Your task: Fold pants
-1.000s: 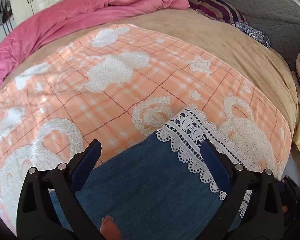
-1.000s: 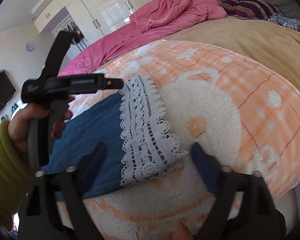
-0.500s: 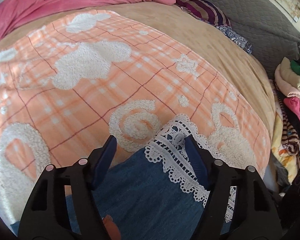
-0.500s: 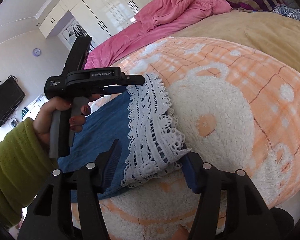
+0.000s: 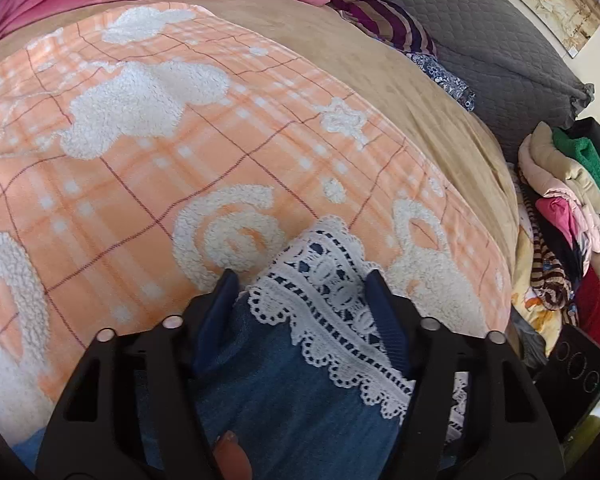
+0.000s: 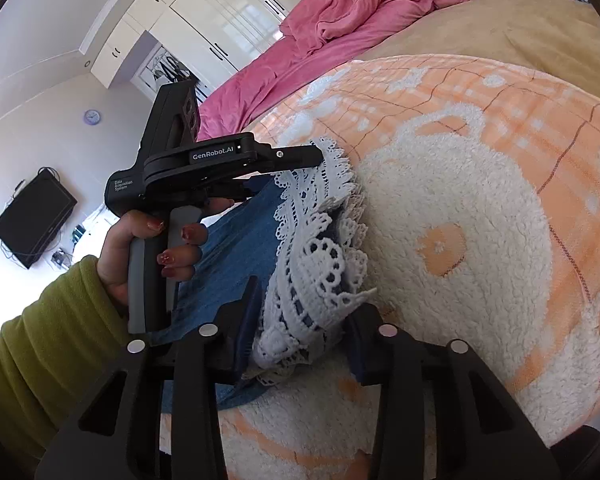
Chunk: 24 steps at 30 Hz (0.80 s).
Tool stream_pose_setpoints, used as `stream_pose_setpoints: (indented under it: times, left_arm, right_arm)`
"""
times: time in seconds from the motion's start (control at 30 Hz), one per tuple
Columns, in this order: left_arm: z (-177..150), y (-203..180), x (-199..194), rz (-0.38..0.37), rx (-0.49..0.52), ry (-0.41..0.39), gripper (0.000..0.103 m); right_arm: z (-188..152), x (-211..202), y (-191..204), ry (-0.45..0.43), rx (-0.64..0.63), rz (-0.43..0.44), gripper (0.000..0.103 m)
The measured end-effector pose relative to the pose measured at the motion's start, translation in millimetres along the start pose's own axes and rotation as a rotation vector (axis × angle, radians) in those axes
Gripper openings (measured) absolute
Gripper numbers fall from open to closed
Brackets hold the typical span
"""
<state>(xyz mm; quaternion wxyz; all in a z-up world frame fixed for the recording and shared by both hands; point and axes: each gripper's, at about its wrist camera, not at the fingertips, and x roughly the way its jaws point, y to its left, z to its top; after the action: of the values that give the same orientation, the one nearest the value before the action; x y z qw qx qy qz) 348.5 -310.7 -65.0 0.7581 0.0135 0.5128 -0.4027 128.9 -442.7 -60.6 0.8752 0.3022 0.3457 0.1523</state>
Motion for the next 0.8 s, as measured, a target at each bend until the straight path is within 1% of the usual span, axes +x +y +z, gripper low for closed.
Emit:
stream_pose_setpoints:
  times: [0.07, 0.1, 0.17, 0.27, 0.4, 0.53, 0.63, 0.73, 0.8]
  left_arm:
    - [-1.4, -3.0, 0.7, 0.024, 0.007, 0.002, 0.043]
    - [-2.2, -3.4, 0.4, 0.032, 0.009, 0.001, 0.04]
    - [-3.4, -2.6, -1.4, 0.038, -0.001, -0.003, 0.028]
    - [-5.8, -0.8, -9.2, 0.029, -0.014, -0.029, 0.018]
    - [-7.6, 1.8, -24.1, 0.006, -0.026, -0.073, 0.016]
    - [-10.1, 3.6, -41.1, -0.025, -0.048, -0.117, 0.014]
    - [-14.5, 4.3, -58.8, -0.053, -0.056, -0.157, 0.014]
    - [-21.0, 8.3, -78.4, -0.063, -0.068, -0.193, 0.013]
    - [-27.0, 14.2, -93.9, -0.076, -0.082, -0.22, 0.013]
  right_arm:
    - [0.9, 0.0, -1.5, -0.002, 0.008, 0.018, 0.032]
    - [0.9, -0.1, -2.0, -0.003, 0.011, 0.028, 0.031]
    - [2.3, 1.2, -2.2, -0.003, 0.015, 0.043, 0.029]
    - [2.8, 0.5, -1.9, -0.007, 0.022, 0.074, 0.028]
    - [3.1, -0.5, 2.7, -0.014, 0.015, 0.114, 0.028]
    - [3.3, -2.8, 11.8, -0.023, -0.021, 0.128, 0.028]
    - [1.6, -4.7, 24.9, -0.03, -0.087, 0.103, 0.028]
    - [-0.3, -6.7, 47.9, -0.042, -0.195, 0.058, 0.028]
    - [-0.2, -5.1, 67.0, -0.044, -0.264, 0.052, 0.028]
